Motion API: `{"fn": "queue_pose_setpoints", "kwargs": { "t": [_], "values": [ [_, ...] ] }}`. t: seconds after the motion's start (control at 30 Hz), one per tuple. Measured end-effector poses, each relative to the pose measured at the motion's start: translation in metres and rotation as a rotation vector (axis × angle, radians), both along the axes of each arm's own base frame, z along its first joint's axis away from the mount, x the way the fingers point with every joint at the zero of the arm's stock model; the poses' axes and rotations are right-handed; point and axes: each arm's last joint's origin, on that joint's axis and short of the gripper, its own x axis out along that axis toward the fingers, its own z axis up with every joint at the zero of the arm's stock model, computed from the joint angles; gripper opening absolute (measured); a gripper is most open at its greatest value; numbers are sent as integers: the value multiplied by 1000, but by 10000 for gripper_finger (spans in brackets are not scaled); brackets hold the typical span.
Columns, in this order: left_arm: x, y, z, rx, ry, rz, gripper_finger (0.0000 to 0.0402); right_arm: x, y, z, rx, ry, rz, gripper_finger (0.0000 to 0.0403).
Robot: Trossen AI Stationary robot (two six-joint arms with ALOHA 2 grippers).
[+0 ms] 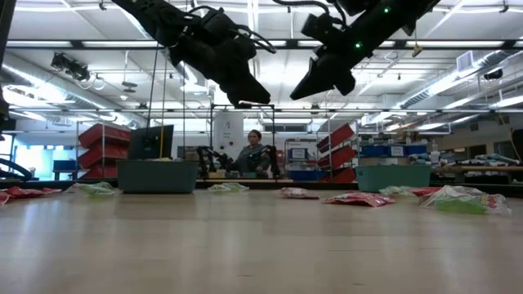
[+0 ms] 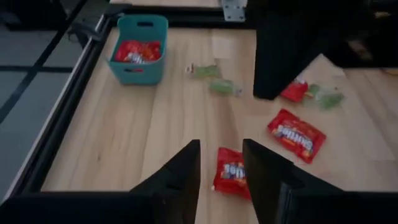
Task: Sort candy
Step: Put the red candy into the blue bin
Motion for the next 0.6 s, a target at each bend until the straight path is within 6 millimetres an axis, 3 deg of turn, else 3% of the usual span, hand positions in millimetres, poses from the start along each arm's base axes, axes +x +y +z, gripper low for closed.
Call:
{"fn": "queue_pose_setpoints", "kwargs": {
  "t": [0.23,0.47,0.6],
  "values": [
    [-1,-1,1,5,3,-8,92,-5,4,-21,379,51,-39,13],
    [-1,-1,1,34,-3,-24,12,6,24,-61,414,124,-70,97],
    [-4,-3,-15,46,-85,-13,6,13,37,-78,365,163,-83,144]
  ]
}}
